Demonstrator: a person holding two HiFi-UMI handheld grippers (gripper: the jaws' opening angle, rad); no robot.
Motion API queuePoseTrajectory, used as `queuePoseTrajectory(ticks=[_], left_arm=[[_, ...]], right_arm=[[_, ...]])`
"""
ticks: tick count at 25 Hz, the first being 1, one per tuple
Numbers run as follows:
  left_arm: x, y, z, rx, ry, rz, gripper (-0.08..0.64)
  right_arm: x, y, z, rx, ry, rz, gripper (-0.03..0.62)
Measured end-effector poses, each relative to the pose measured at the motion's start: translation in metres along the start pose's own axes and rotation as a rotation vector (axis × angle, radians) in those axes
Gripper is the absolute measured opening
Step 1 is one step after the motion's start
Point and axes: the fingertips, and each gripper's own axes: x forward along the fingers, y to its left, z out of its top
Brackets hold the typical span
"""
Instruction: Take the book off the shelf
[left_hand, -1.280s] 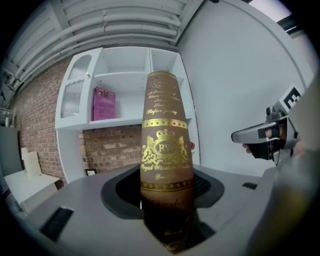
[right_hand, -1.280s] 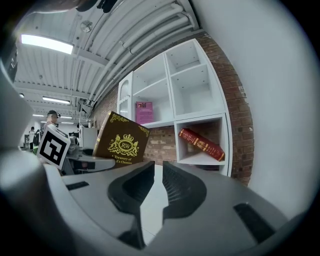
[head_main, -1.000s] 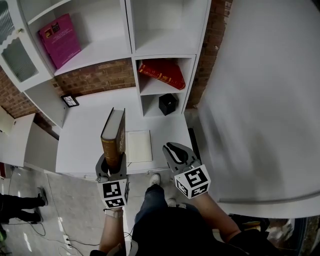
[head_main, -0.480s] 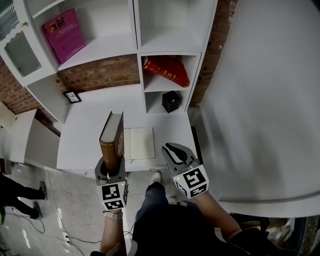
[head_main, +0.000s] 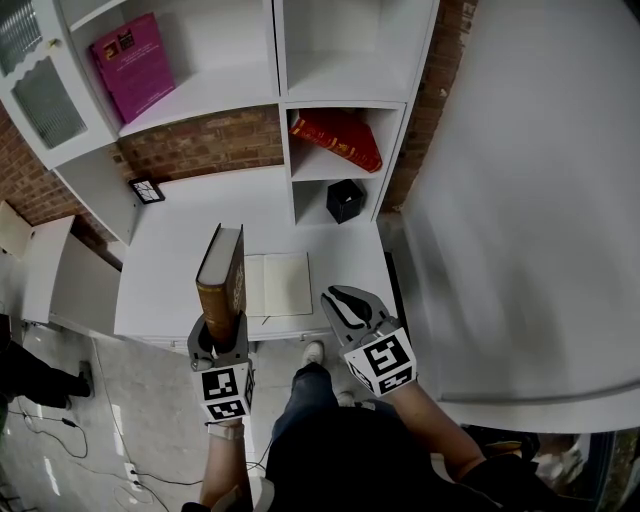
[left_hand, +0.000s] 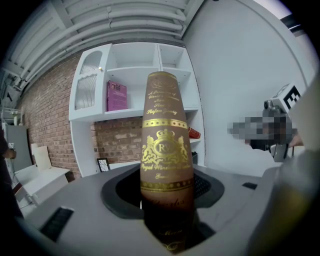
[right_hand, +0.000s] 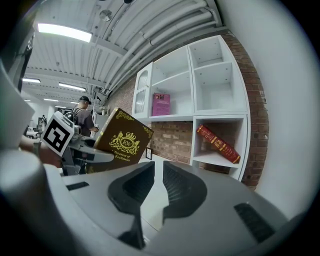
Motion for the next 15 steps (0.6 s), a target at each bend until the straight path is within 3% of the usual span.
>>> queuePoseTrajectory(ticks=[15], left_arm=[[0.0018, -0.0075, -0.0074, -0.002, 0.045, -0.025, 0.225]], right_arm=[[-0.0022, -0.0051, -0.0024, -0.002, 0.013, -0.017, 0.057]])
